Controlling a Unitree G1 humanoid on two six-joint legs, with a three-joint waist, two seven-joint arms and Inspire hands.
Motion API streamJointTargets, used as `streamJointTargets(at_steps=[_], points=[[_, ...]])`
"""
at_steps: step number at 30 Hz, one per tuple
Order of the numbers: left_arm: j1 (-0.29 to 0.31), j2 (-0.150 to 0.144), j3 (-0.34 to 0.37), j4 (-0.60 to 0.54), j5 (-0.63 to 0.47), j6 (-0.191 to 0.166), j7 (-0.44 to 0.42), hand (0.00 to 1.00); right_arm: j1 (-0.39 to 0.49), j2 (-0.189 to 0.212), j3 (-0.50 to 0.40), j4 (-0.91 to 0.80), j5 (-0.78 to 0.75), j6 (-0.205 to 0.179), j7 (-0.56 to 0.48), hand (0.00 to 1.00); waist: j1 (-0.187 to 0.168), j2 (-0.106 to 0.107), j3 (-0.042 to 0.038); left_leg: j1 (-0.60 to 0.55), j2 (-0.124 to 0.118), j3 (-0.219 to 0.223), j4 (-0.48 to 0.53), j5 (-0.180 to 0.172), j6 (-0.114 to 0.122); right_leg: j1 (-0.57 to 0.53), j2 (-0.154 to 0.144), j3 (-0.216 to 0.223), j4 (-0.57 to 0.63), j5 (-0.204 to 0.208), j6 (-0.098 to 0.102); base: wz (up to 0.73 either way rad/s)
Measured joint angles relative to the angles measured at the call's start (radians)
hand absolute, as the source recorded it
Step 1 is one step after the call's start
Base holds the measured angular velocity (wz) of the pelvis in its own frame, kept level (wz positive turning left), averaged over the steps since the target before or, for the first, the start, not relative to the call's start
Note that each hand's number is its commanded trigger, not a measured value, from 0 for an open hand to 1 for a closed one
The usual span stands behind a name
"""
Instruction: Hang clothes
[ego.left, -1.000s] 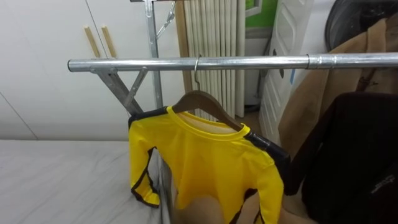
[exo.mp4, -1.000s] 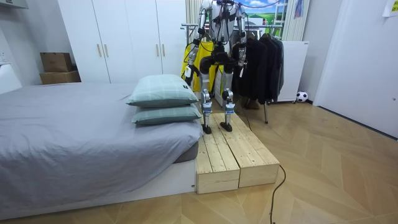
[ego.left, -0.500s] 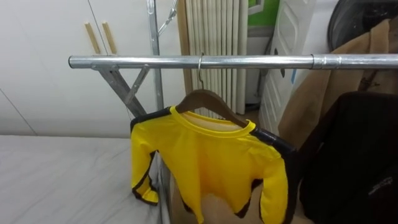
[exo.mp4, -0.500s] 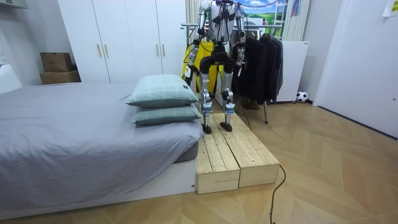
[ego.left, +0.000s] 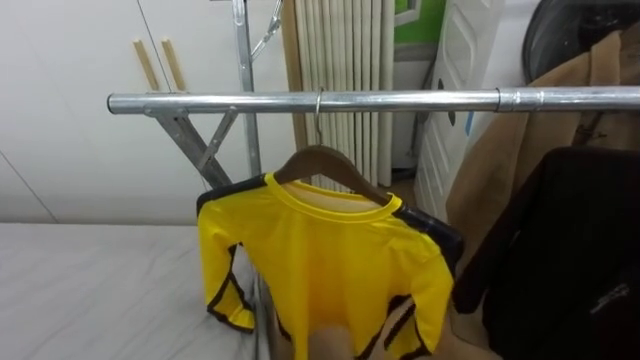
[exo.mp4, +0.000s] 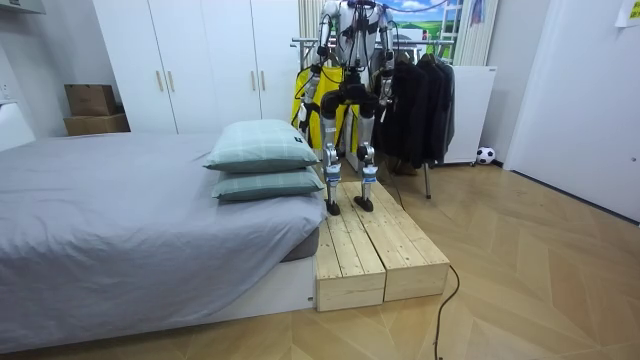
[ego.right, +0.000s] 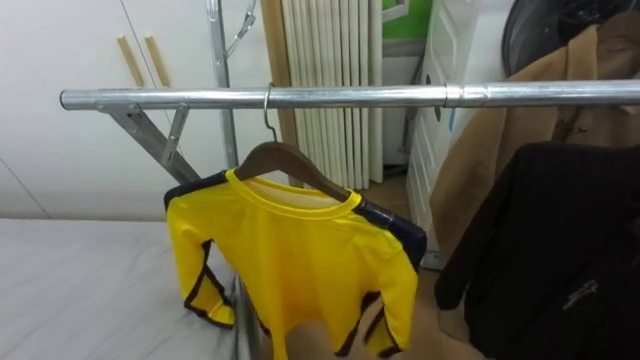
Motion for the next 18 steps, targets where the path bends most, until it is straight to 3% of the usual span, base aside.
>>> streamJointTargets(at_steps=[8,18], points=[[0.0,-0.002,-0.007,0.001,0.001,0.0,-0.021,0.0,0.0,0.0,0.0,-0.002,-0.016,-0.002,-0.001,0.0,0.001,0.001,-0.0094,0.002,0.0,-0.002,0.0,0.0,0.0,0.001,0.0,0.0,0.001,0.0,0.0,0.0],[0.003,-0.002,-0.006,0.001,0.003,0.0,-0.022,0.0,0.0,0.0,-0.001,-0.005,-0.019,-0.002,-0.001,0.0,0.001,-0.002,-0.0076,0.017,0.0,0.0,0.0,0.0,0.0,0.016,0.0,-0.002,0.001,0.0,0.001,0.0]])
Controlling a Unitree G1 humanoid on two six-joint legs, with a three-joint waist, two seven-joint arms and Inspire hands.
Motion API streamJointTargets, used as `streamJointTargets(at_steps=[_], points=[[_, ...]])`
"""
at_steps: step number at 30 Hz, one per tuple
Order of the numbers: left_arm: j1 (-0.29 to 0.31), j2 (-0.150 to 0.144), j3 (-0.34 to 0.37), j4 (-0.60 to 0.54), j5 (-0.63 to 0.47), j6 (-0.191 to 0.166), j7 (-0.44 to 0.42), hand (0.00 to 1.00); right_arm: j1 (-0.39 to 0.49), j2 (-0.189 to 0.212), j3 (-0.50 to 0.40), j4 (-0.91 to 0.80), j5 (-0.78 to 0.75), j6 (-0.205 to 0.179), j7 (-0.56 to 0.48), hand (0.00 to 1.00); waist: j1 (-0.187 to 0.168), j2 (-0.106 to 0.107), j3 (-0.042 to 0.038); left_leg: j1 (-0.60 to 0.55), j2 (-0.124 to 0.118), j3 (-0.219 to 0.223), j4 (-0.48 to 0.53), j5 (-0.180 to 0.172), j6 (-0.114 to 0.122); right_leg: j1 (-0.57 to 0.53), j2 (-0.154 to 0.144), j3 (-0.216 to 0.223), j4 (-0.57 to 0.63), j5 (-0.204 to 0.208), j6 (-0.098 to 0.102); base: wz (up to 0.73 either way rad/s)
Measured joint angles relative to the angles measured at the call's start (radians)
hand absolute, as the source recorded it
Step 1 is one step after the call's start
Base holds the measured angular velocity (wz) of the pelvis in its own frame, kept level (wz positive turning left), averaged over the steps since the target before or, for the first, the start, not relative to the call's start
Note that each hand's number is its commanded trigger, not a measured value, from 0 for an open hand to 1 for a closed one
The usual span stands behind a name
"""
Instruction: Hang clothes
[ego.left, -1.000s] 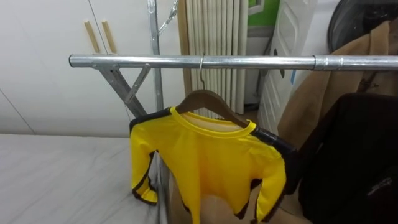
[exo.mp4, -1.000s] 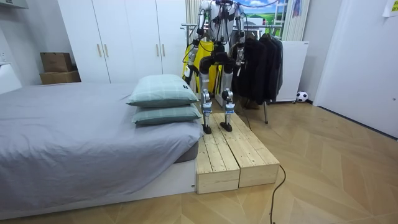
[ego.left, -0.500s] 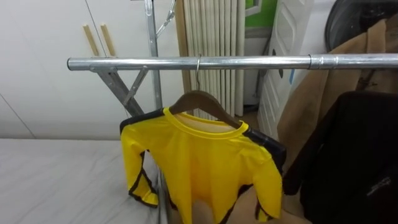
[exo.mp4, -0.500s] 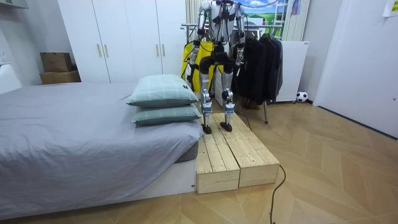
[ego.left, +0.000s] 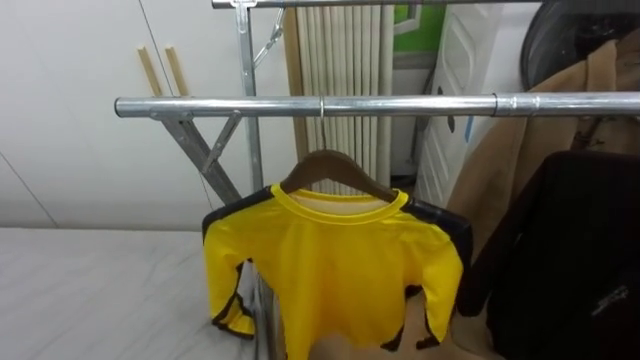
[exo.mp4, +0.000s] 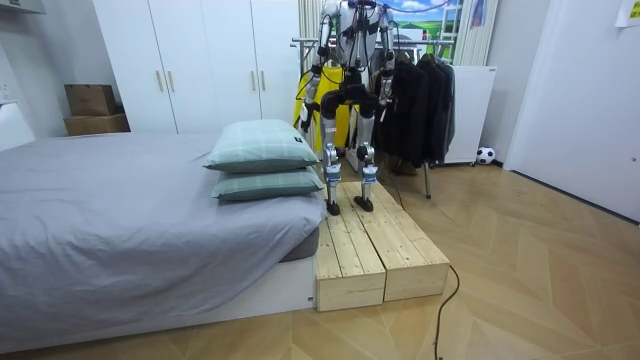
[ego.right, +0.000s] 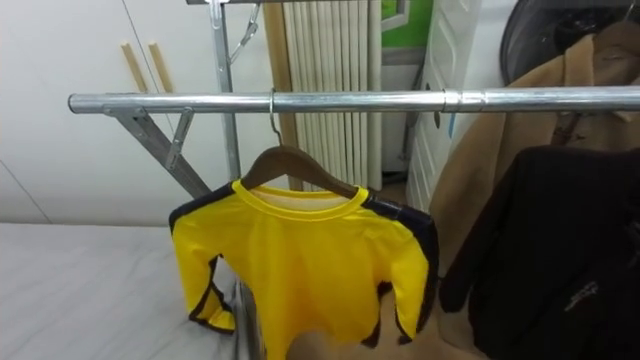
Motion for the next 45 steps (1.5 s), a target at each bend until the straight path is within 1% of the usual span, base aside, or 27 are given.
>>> streamJointTargets(at_steps=[6,9,12,16,18,20,21,22,23,24,25,26,27,29,30,31,32,33,34,35,36,37,38,39,41,44,45], points=[[0.003,0.0,0.001,0.001,0.008,0.0,0.002,0.0,0.002,0.0,0.005,0.002,-0.001,0.0,0.001,0.0,0.0,0.009,-0.0022,-0.006,0.0,-0.007,0.002,0.0,0.0,0.001,-0.003,-0.024,-0.003,0.0,0.0,0.06],[0.002,-0.002,0.003,0.004,0.01,0.0,0.002,0.0,0.001,0.0,0.014,0.0,-0.001,0.0,0.002,0.0,0.005,0.017,-0.0052,-0.014,0.0,-0.018,0.011,0.0,0.0,0.001,-0.009,-0.059,-0.002,0.0,0.0,0.1],[-0.01,-0.005,0.001,0.013,0.009,0.001,-0.003,0.0,-0.008,-0.001,0.031,-0.006,-0.02,0.001,0.014,0.0,0.005,0.029,-0.0033,-0.028,0.0,-0.037,0.019,0.0,0.0,-0.002,-0.019,-0.1,-0.002,-0.002,-0.001,0.2],[-0.005,-0.028,-0.005,-0.008,0.009,0.003,-0.005,0.0,-0.039,-0.018,0.06,-0.042,-0.085,0.004,0.034,0.0,0.018,0.057,-0.0039,-0.085,-0.001,-0.062,0.045,0.0,0.0,-0.036,-0.028,-0.152,0.006,-0.004,-0.001,0.25],[-0.006,-0.036,-0.007,-0.018,0.008,0.002,-0.009,0.0,-0.049,-0.028,0.079,-0.076,-0.128,0.003,0.042,0.0,0.042,0.068,-0.0017,-0.112,-0.003,-0.079,0.054,0.003,0.001,-0.057,-0.036,-0.196,0.019,-0.007,-0.001,0.37],[-0.008,-0.039,-0.006,-0.022,0.008,0.002,-0.027,0.0,-0.07,-0.031,0.091,-0.062,-0.162,-0.013,0.058,0.0,0.056,0.084,-0.0047,-0.153,-0.013,-0.115,0.077,0.019,0.0,-0.047,-0.044,-0.299,0.018,-0.007,-0.001,0.8],[-0.008,-0.039,-0.006,-0.027,0.009,0.003,-0.032,0.0,-0.073,-0.034,0.093,-0.055,-0.162,-0.019,0.062,0.0,0.057,0.086,-0.0039,-0.164,-0.016,-0.115,0.081,0.025,0.002,-0.045,-0.047,-0.325,0.018,-0.008,-0.001,1.18],[-0.011,-0.04,-0.004,-0.032,0.011,0.004,-0.044,0.0,-0.075,-0.038,0.093,-0.051,-0.163,-0.02,0.063,0.0,0.058,0.088,-0.0017,-0.189,-0.02,-0.111,0.079,0.042,0.004,-0.042,-0.056,-0.381,0.016,-0.008,-0.001,1.34],[-0.02,-0.04,-0.003,-0.032,0.017,0.013,-0.046,0.0,-0.077,-0.041,0.09,-0.046,-0.169,-0.019,0.064,0.0,0.059,0.087,0.0015,-0.202,-0.019,-0.081,0.062,0.069,0.008,-0.045,-0.071,-0.435,0.009,-0.012,-0.004,1.35],[-0.022,-0.04,-0.001,-0.032,0.017,0.016,-0.046,0.0,-0.078,-0.044,0.091,-0.046,-0.176,-0.019,0.065,0.0,0.063,0.085,0.0004,-0.208,-0.018,-0.048,0.045,0.087,0.011,-0.046,-0.079,-0.465,-0.001,-0.015,-0.006,1.23],[-0.037,-0.042,0.009,-0.03,0.015,0.019,-0.05,0.0,-0.083,-0.048,0.089,-0.046,-0.198,-0.019,0.065,0.0,0.073,0.079,0.003,-0.218,-0.007,0.041,0.048,0.102,0.016,-0.055,-0.1,-0.537,0.001,-0.021,-0.01,1.1],[-0.039,-0.042,0.027,-0.029,0.011,0.022,-0.059,0.0,-0.086,-0.051,0.083,-0.047,-0.218,-0.017,0.065,0.0,0.087,0.078,0.004,-0.228,0.019,0.137,0.112,0.075,0.022,-0.052,-0.106,-0.615,0.0,-0.023,-0.011,1.01],[-0.037,-0.042,0.037,-0.029,0.008,0.022,-0.063,0.0,-0.089,-0.051,0.082,-0.046,-0.226,-0.016,0.065,0.0,0.091,0.076,0.0044,-0.23,0.034,0.169,0.147,0.054,0.023,-0.049,-0.107,-0.646,-0.001,-0.026,-0.011,0.99],[-0.036,-0.04,0.065,-0.014,-0.004,0.03,-0.064,0.0,-0.092,-0.054,0.08,-0.046,-0.215,-0.012,0.059,0.0,0.082,0.066,0.0067,-0.211,0.099,0.275,0.252,-0.013,0.017,-0.026,-0.108,-0.797,0.003,-0.039,-0.007,1.32],[-0.041,-0.038,0.067,-0.009,0.0,0.035,-0.064,0.0,-0.092,-0.055,0.078,-0.046,-0.213,-0.003,0.058,0.0,0.08,0.061,0.0072,-0.201,0.113,0.301,0.264,-0.024,0.018,-0.019,-0.108,-0.833,0.004,-0.041,-0.006,1.63],[-0.042,-0.037,0.066,-0.01,0.011,0.041,-0.063,0.0,-0.091,-0.057,0.064,-0.046,-0.214,0.011,0.057,0.0,0.069,0.049,0.0037,-0.182,0.14,0.349,0.277,-0.041,0.015,-0.01,-0.11,-0.904,0.004,-0.046,0.0,1.78],[-0.043,-0.037,0.061,-0.008,0.02,0.042,-0.064,0.0,-0.089,-0.056,0.059,-0.047,-0.213,0.018,0.054,0.0,0.058,0.039,0.007,-0.157,0.163,0.391,0.277,-0.054,0.005,0.002,-0.112,-0.973,0.005,-0.051,0.008,1.75],[-0.043,-0.038,0.061,-0.007,0.02,0.044,-0.064,0.0,-0.088,-0.059,0.055,-0.047,-0.212,0.02,0.054,0.0,0.058,0.035,0.0057,-0.146,0.175,0.412,0.273,-0.061,-0.005,0.004,-0.113,-1.002,0.009,-0.053,0.013,1.61],[-0.046,-0.037,0.061,-0.007,0.021,0.045,-0.064,0.0,-0.088,-0.063,0.046,-0.047,-0.211,0.021,0.053,0.0,0.056,0.03,0.0051,-0.134,0.194,0.447,0.266,-0.075,-0.025,0.008,-0.117,-1.058,0.023,-0.057,0.019,1.41],[-0.044,-0.034,0.063,-0.003,0.02,0.047,-0.063,0.0,-0.088,-0.063,0.025,-0.046,-0.211,0.024,0.05,0.0,0.06,0.03,0.0049,-0.136,0.194,0.465,0.251,-0.083,-0.031,0.018,-0.127,-1.105,0.041,-0.062,0.028,1.31],[-0.044,-0.032,0.065,0.0,0.019,0.05,-0.063,0.0,-0.088,-0.068,0.015,-0.043,-0.211,0.026,0.048,0.0,0.062,0.027,0.0057,-0.136,0.191,0.472,0.245,-0.083,-0.029,0.021,-0.134,-1.122,0.051,-0.064,0.032,1.02],[-0.04,-0.035,0.083,0.0,0.014,0.053,-0.063,0.0,-0.089,-0.057,0.006,-0.034,-0.211,0.027,0.048,0.0,0.076,0.014,0.0051,-0.136,0.176,0.46,0.22,-0.084,-0.026,0.031,-0.15,-1.138,0.068,-0.069,0.043,0.64],[-0.045,-0.039,0.088,0.0,0.006,0.057,-0.06,0.0,-0.089,-0.048,0.002,-0.035,-0.211,0.027,0.049,0.0,0.087,0.005,-0.002,-0.136,0.161,0.442,0.2,-0.088,-0.018,0.035,-0.16,-1.149,0.079,-0.072,0.051,0.53],[-0.045,-0.037,0.09,0.001,0.007,0.059,-0.057,0.0,-0.09,-0.044,0.002,-0.035,-0.212,0.027,0.05,0.0,0.088,0.003,-0.0046,-0.135,0.155,0.434,0.189,-0.09,-0.009,0.036,-0.165,-1.152,0.089,-0.073,0.054,0.51],[-0.045,-0.035,0.088,0.009,-0.001,0.061,-0.044,0.0,-0.088,-0.035,0.002,-0.034,-0.211,0.027,0.043,0.0,0.088,-0.009,-0.0128,-0.124,0.126,0.404,0.164,-0.089,0.012,0.041,-0.192,-1.114,0.127,-0.069,0.066,0.44],[-0.032,-0.041,0.104,0.013,-0.004,0.061,-0.037,0.0,-0.07,-0.037,-0.022,-0.022,-0.199,0.037,0.021,0.0,0.091,-0.007,-0.0124,-0.099,0.099,0.378,0.147,-0.093,0.034,0.041,-0.24,-1.04,0.215,-0.064,0.073,0.35],[-0.03,-0.041,0.112,0.013,-0.003,0.061,-0.037,0.0,-0.067,-0.037,-0.027,-0.022,-0.198,0.045,0.017,0.0,0.092,-0.007,-0.0123,-0.096,0.093,0.371,0.147,-0.095,0.038,0.041,-0.251,-1.029,0.234,-0.064,0.074,0.38]])
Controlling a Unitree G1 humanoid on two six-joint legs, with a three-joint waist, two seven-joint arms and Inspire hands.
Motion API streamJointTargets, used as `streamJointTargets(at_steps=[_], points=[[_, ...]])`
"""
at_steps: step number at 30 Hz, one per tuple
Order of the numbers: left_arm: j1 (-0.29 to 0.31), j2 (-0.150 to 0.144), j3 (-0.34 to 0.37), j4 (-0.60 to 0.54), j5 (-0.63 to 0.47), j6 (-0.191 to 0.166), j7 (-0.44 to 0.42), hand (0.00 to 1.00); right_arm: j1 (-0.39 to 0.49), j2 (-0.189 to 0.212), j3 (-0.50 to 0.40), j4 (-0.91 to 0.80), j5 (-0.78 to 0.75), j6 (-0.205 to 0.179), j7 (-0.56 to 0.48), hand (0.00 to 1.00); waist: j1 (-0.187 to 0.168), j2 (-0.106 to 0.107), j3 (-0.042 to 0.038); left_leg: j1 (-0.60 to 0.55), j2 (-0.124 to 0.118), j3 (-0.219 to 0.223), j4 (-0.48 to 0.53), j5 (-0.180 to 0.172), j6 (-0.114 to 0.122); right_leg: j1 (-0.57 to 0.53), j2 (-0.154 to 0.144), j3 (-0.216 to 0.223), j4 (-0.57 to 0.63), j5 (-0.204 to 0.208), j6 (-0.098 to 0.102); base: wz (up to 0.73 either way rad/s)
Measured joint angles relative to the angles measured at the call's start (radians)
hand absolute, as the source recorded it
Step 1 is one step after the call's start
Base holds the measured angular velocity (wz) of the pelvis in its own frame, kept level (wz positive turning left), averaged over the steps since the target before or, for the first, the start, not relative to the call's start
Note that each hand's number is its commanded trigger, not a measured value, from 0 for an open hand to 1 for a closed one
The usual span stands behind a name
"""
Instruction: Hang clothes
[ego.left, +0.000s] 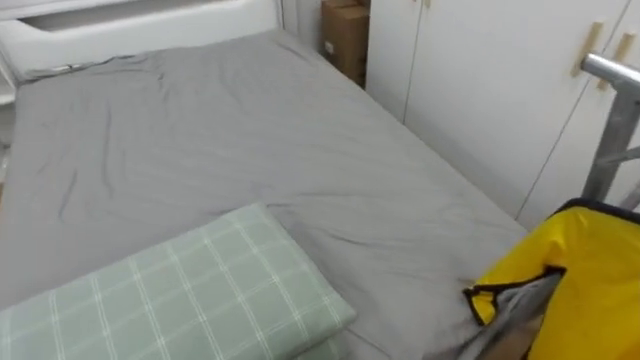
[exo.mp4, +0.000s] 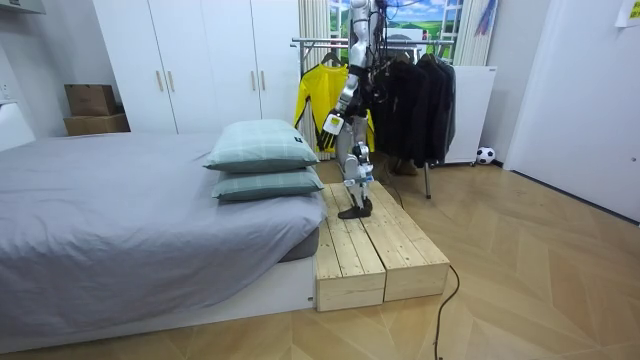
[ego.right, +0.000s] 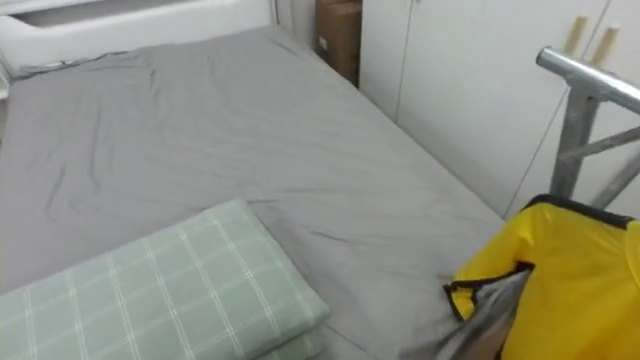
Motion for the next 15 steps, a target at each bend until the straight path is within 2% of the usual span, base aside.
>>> streamJointTargets(at_steps=[1,3,4,5,6,7,8,9,10,11,12,13,14,15], points=[[0.002,0.001,0.012,0.001,0.002,0.001,0.001,0.0,0.006,0.0,-0.001,0.0,-0.002,0.009,-0.014,0.0,-0.003,0.002,0.0015,0.004,-0.01,-0.021,0.0,-0.004,0.008,0.005,-0.021,0.007,0.038,0.001,0.002,0.52],[0.003,0.009,0.013,0.002,0.006,0.003,0.003,0.0,0.014,0.0,-0.001,0.0,-0.008,0.022,-0.038,0.0,-0.011,0.006,0.0042,0.009,-0.027,-0.068,0.0,-0.008,0.024,-0.002,-0.05,0.061,0.108,0.012,0.009,0.7],[0.003,0.015,0.012,0.003,0.011,0.004,0.005,0.0,0.02,0.0,-0.001,0.002,-0.023,0.026,-0.051,0.0,-0.014,0.007,0.005,0.011,-0.041,-0.109,0.0,-0.01,0.035,-0.018,-0.059,0.142,0.154,0.024,0.012,0.94],[0.0,0.023,0.009,0.003,0.011,0.005,0.008,0.0,0.024,0.001,0.0,0.007,-0.027,0.026,-0.065,0.0,-0.028,0.014,0.0034,0.015,-0.044,-0.162,0.002,-0.01,0.044,-0.042,-0.048,0.232,0.164,0.026,0.011,1.04],[0.001,0.028,0.009,0.004,0.01,0.006,0.013,0.0,0.027,0.002,0.0,0.008,-0.025,0.026,-0.068,0.0,-0.033,0.019,0.0037,0.013,-0.044,-0.188,0.001,-0.009,0.046,-0.049,-0.026,0.28,0.148,0.014,0.024,1.13],[0.002,0.037,0.009,0.005,0.01,0.01,0.021,0.0,0.034,0.003,0.0,0.008,-0.023,0.027,-0.078,0.0,-0.039,0.022,0.0036,0.014,-0.043,-0.229,-0.01,-0.001,0.049,-0.069,0.014,0.372,0.092,-0.001,0.037,1.16],[0.002,0.05,0.009,0.004,0.011,0.024,0.025,0.0,0.043,0.005,0.0,0.008,-0.023,0.028,-0.094,0.0,-0.044,0.024,0.0042,0.019,-0.044,-0.273,-0.019,0.006,0.049,-0.086,0.049,0.45,0.032,-0.002,0.034,1.12],[0.002,0.056,0.009,0.004,0.012,0.028,0.026,0.0,0.047,0.007,-0.001,0.008,-0.022,0.028,-0.103,0.0,-0.044,0.023,0.0042,0.024,-0.044,-0.294,-0.026,0.01,0.048,-0.096,0.066,0.494,0.001,-0.001,0.033,1.19],[0.003,0.064,0.01,0.005,0.013,0.03,0.033,0.0,0.05,0.011,-0.005,0.009,-0.017,0.032,-0.112,0.0,-0.053,0.02,0.006,0.032,-0.046,-0.344,-0.036,0.016,0.043,-0.106,0.1,0.568,-0.069,0.01,0.026,1.29],[0.004,0.074,0.009,0.007,0.014,0.031,0.042,0.0,0.049,0.022,-0.013,0.009,-0.017,0.032,-0.119,0.0,-0.071,0.013,0.0067,0.043,-0.051,-0.398,-0.047,0.022,0.038,-0.105,0.127,0.634,-0.16,0.037,0.019,1.34],[0.005,0.078,0.009,0.007,0.015,0.031,0.046,0.0,0.048,0.026,-0.019,0.009,-0.018,0.032,-0.119,0.0,-0.077,0.007,0.0065,0.047,-0.056,-0.421,-0.05,0.024,0.035,-0.105,0.137,0.661,-0.204,0.056,0.019,1.37],[0.007,0.086,0.009,0.007,0.015,0.031,0.054,0.0,0.045,0.035,-0.031,0.016,-0.018,0.031,-0.124,0.0,-0.09,-0.012,0.0094,0.049,-0.074,-0.461,-0.045,0.024,0.031,-0.105,0.147,0.723,-0.249,0.092,0.037,1.13],[0.01,0.088,0.009,0.006,0.015,0.032,0.061,0.0,0.045,0.037,-0.032,0.016,-0.018,0.029,-0.132,0.0,-0.098,-0.02,0.0082,0.051,-0.084,-0.485,-0.044,0.024,0.027,-0.099,0.153,0.746,-0.25,0.107,0.037,1.18],[0.019,0.08,0.009,0.006,0.014,0.032,0.075,0.0,0.047,0.035,-0.035,0.02,-0.016,0.027,-0.149,0.0,-0.086,-0.026,0.0105,0.057,-0.095,-0.509,-0.044,0.019,0.017,-0.088,0.158,0.753,-0.249,0.145,0.039,0.76]])
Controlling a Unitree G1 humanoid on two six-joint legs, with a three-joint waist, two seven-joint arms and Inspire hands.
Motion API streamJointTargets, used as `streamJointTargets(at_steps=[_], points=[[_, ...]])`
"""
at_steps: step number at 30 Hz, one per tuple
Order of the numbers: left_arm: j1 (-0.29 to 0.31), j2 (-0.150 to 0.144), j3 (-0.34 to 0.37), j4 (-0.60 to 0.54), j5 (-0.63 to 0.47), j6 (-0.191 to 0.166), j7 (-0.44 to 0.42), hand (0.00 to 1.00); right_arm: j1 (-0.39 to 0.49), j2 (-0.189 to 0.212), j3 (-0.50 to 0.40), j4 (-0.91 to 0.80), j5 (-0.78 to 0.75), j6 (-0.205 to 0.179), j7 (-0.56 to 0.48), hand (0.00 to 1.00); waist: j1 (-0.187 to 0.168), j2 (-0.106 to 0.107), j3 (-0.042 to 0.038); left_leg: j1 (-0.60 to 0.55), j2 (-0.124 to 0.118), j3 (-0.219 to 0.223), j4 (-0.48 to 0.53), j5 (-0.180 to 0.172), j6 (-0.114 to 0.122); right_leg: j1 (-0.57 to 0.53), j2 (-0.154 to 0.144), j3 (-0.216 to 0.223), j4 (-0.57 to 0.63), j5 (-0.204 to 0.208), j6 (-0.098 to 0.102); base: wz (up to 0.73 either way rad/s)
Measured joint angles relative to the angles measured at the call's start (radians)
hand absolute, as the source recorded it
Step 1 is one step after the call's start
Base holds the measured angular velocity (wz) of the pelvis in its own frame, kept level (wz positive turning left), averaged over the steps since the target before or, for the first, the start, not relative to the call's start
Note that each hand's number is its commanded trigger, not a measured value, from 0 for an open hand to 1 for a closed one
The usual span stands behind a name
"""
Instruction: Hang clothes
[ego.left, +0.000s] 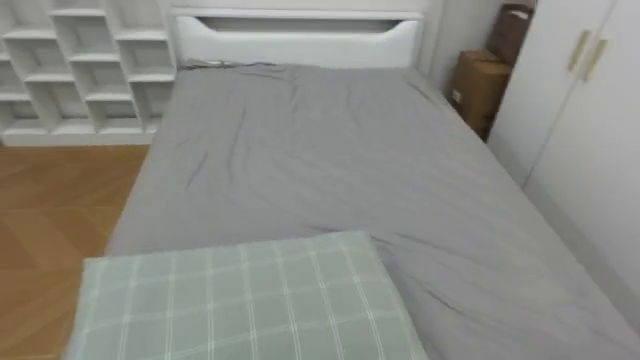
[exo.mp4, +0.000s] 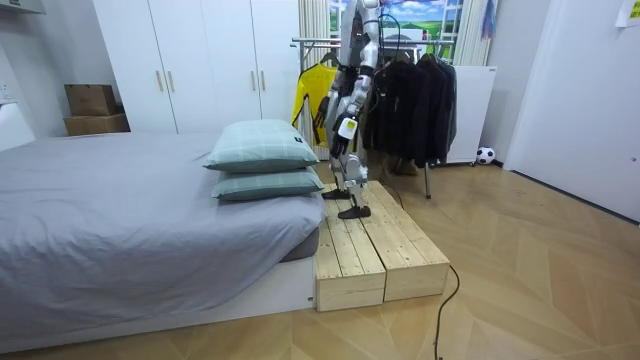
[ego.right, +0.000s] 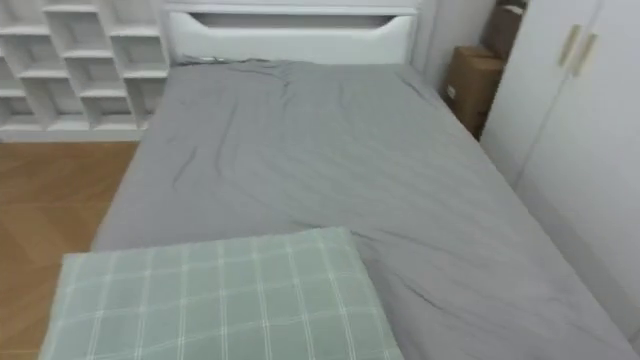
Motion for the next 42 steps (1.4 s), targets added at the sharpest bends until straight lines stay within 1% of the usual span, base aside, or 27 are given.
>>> streamJointTargets(at_steps=[1,2,4,5,7,9,11,13,14,19,24,25,26,29,31,35,42], points=[[0.019,-0.01,-0.001,0.0,-0.002,0.002,0.013,0.0,-0.003,-0.003,-0.001,0.01,0.005,-0.001,-0.01,0.0,0.008,0.02,-0.0038,0.001,0.007,-0.002,-0.003,-0.002,-0.008,0.017,0.01,-0.013,-0.002,0.006,-0.013,0.62],[0.024,-0.018,0.0,0.001,-0.005,0.009,0.023,0.0,-0.003,-0.006,0.007,0.01,0.017,-0.002,-0.019,0.0,0.012,0.026,-0.0034,0.001,0.014,-0.005,-0.014,0.0,-0.016,0.023,0.014,-0.03,-0.004,0.005,-0.018,0.39],[0.024,-0.023,0.002,0.001,-0.001,0.009,0.036,0.0,-0.001,-0.007,0.007,0.01,0.02,-0.001,-0.03,0.0,0.024,0.037,-0.004,0.007,0.019,-0.005,-0.04,0.009,-0.027,0.027,0.016,-0.049,0.0,0.001,-0.024,0.4],[0.028,-0.025,0.013,0.003,0.0,0.009,0.038,0.0,0.001,-0.007,0.007,0.011,0.018,-0.001,-0.033,0.0,0.033,0.039,-0.0047,0.017,0.02,0.002,-0.056,0.016,-0.032,0.029,0.016,-0.052,0.001,-0.007,-0.028,0.22],[0.03,-0.032,0.036,0.014,0.0,0.009,0.04,0.0,0.0,-0.007,0.008,0.01,0.013,-0.002,-0.035,0.0,0.048,0.039,-0.004,0.028,0.023,-0.001,-0.073,0.022,-0.037,0.032,0.02,-0.053,0.0,-0.014,-0.031,0.03],[0.037,-0.045,0.049,0.014,0.001,0.008,0.054,0.0,0.0,-0.008,0.008,0.01,0.003,-0.002,-0.041,0.0,0.052,0.036,-0.004,0.03,0.023,-0.004,-0.078,0.022,-0.038,0.034,0.02,-0.054,0.0,-0.019,-0.031,0.02],[0.049,-0.05,0.061,0.013,0.002,0.008,0.066,0.0,0.0,-0.008,0.008,0.011,-0.006,-0.004,-0.05,0.0,0.053,0.031,0.001,0.046,0.023,-0.004,-0.089,0.022,-0.038,0.046,0.02,-0.053,-0.001,-0.024,-0.028,0.0],[0.049,-0.05,0.061,0.01,0.009,0.008,0.082,0.0,-0.002,-0.008,0.009,0.011,-0.017,-0.005,-0.051,0.0,0.052,0.024,0.0036,0.049,0.021,-0.004,-0.089,0.022,-0.038,0.05,0.018,-0.053,-0.002,-0.025,-0.026,0.02],[0.047,-0.049,0.06,0.007,0.01,0.008,0.094,0.0,-0.002,-0.008,0.013,0.01,-0.02,-0.005,-0.051,0.0,0.052,0.023,0.0074,0.048,0.02,-0.004,-0.089,0.022,-0.038,0.05,0.017,-0.054,-0.002,-0.026,-0.026,0.03],[0.034,-0.043,0.059,-0.014,0.034,0.008,0.121,0.0,-0.003,-0.008,0.033,0.01,-0.023,-0.004,-0.042,0.0,0.05,0.014,0.0102,0.039,0.019,-0.015,-0.093,0.017,-0.035,0.05,0.019,-0.05,-0.002,-0.026,-0.024,0.09],[0.04,-0.048,0.058,-0.032,0.036,0.009,0.113,0.0,-0.005,-0.008,0.034,0.01,-0.015,-0.004,-0.016,0.0,0.048,0.019,0.0072,0.038,0.019,-0.019,-0.092,0.017,-0.035,0.052,0.02,-0.047,-0.003,-0.031,-0.026,0.03],[0.043,-0.048,0.056,-0.032,0.034,0.009,0.108,0.0,-0.002,-0.008,0.034,0.012,0.001,-0.004,-0.004,0.0,0.041,0.02,0.0063,0.038,0.018,-0.029,-0.091,0.018,-0.035,0.059,0.021,-0.048,-0.007,-0.032,-0.025,0.21],[0.047,-0.047,0.056,-0.031,0.027,0.009,0.099,0.0,-0.001,-0.008,0.034,0.021,0.021,-0.004,0.009,0.0,0.035,0.02,0.0021,0.038,0.016,-0.038,-0.091,0.018,-0.035,0.067,0.022,-0.048,-0.016,-0.034,-0.025,0.23],[0.058,-0.049,0.057,-0.031,0.022,0.009,0.074,0.0,-0.001,-0.009,0.021,0.039,0.045,-0.004,0.041,0.0,0.027,0.026,-0.0025,0.04,0.012,-0.052,-0.09,0.018,-0.035,0.078,0.022,-0.05,-0.023,-0.035,-0.024,0.15],[0.063,-0.05,0.057,-0.032,0.025,0.009,0.062,0.0,0.0,-0.009,0.012,0.042,0.053,-0.004,0.058,0.0,0.025,0.028,-0.0041,0.041,0.01,-0.055,-0.09,0.018,-0.035,0.08,0.021,-0.053,-0.023,-0.036,-0.022,0.06],[0.07,-0.049,0.059,-0.031,0.03,0.009,0.051,0.0,0.0,-0.009,0.006,0.058,0.066,-0.004,0.088,0.0,0.023,0.028,-0.0042,0.041,0.008,-0.056,-0.091,0.018,-0.035,0.08,0.018,-0.053,-0.023,-0.037,-0.021,0.0],[0.07,-0.05,0.07,-0.026,0.038,0.009,0.046,0.0,-0.001,-0.008,0.001,0.062,0.063,-0.002,0.09,0.0,0.023,0.029,-0.0036,0.042,0.006,-0.057,-0.091,0.018,-0.035,0.082,0.017,-0.05,-0.023,-0.037,-0.02,0.0]])
